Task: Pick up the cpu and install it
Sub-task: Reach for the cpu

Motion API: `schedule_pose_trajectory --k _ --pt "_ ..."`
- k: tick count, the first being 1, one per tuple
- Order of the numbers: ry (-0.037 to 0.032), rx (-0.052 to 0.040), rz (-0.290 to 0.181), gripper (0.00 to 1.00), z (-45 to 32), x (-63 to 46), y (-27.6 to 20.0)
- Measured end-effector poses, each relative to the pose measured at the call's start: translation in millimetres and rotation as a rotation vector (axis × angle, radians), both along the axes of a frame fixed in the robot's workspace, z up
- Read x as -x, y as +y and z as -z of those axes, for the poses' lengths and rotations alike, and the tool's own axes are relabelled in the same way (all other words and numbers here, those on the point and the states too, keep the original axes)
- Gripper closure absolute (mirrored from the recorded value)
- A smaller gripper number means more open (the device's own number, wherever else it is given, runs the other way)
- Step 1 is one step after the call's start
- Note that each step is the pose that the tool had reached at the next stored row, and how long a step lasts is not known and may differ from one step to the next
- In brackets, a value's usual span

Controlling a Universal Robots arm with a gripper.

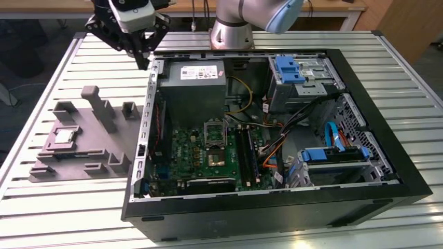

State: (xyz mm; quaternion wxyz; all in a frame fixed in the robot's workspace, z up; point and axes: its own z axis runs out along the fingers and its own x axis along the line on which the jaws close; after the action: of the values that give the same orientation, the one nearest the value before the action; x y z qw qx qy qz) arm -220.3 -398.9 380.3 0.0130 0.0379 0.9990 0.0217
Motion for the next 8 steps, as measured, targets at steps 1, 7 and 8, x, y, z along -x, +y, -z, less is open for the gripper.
schedule_pose_trajectory --k 1,7,8 --pt "0.0000 0.0000 0.000 0.89 0.0 0.6 0.0" --pt "0.0000 0.0000 0.000 0.89 0.0 2.9 0.0" --pt "0.0000 0.0000 0.000 0.89 0.0 3.3 0.0"
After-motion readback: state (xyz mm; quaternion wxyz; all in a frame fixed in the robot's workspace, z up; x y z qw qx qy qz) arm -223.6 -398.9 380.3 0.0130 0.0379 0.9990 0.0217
